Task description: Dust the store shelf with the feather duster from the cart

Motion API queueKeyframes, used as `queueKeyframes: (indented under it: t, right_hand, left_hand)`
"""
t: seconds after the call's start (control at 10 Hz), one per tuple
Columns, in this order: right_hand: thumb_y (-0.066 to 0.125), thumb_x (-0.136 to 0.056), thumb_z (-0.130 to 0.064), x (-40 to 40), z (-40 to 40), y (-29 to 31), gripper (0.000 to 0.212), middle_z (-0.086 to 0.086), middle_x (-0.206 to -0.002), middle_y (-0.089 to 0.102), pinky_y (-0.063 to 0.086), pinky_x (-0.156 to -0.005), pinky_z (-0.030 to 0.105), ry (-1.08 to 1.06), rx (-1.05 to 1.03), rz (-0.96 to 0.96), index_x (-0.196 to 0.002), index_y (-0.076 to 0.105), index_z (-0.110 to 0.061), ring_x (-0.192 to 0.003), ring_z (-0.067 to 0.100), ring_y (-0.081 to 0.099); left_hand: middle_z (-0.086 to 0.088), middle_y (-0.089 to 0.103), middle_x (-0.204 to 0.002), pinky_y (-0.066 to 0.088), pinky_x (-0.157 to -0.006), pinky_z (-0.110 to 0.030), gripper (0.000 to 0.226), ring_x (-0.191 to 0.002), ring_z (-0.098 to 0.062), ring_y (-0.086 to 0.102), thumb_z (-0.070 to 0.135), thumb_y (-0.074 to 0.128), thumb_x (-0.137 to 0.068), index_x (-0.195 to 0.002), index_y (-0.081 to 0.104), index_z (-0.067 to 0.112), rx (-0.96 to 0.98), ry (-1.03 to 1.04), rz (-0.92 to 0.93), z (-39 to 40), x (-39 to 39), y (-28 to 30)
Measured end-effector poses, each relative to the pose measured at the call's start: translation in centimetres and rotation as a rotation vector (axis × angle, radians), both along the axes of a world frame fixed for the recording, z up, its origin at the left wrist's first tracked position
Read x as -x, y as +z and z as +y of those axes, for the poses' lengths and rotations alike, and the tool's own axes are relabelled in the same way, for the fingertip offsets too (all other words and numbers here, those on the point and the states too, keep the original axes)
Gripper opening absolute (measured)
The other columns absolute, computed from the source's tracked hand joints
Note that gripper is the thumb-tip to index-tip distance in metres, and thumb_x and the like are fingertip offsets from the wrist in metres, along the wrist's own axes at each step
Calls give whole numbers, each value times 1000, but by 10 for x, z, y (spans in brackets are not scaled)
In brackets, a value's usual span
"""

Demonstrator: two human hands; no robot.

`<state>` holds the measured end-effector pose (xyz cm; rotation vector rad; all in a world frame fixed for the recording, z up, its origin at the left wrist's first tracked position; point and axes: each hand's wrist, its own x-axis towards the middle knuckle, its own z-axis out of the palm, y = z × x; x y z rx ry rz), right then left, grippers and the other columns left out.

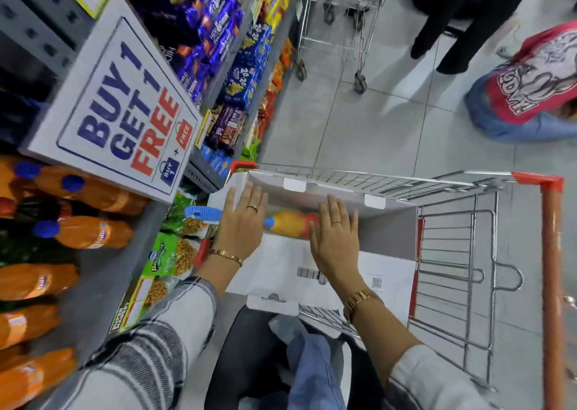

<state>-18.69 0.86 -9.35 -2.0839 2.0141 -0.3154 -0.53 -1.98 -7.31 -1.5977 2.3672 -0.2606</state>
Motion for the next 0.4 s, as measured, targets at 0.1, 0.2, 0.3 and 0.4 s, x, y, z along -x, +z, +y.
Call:
queueKeyframes:
  t: [0.1,0.2,0.3,0.4]
  right_hand:
    - [32,-89,-30,-8,-6,26,51,23,-130,52,30,-97,60,41,23,14,-119,58,2,-119,38,47]
    - [32,-89,-31,-17,-17,74,51,22,-130,52,29,-100,56,69,51,4,-120,57,1,-120,38,46]
    - [30,-91,-33,-26,-29,118,52,21,-131,51,26,-102,53,99,110,-10,-120,58,0,-120,37,46]
    - [28,-95,-34,-42,-37,186,53,22,-132,50,17,-102,51,124,257,-108,-121,57,1,-122,37,45]
  left_hand:
    - [-12,66,-123,28,-104,-52,48,-117,-29,60,22,51,-74,-117,65,6,102,64,115,-3,-3,29]
    - [-12,63,-129,43,-100,-52,51,-119,-29,58,26,41,-82,-124,60,5,184,150,231,-7,-7,87]
    - [-13,61,-131,44,-100,-51,50,-120,-30,58,25,43,-82,-126,57,5,268,190,300,-12,-16,136]
    - [-15,60,-131,28,-105,-46,51,-120,-30,57,25,39,-83,-128,51,4,417,259,402,-13,-24,210]
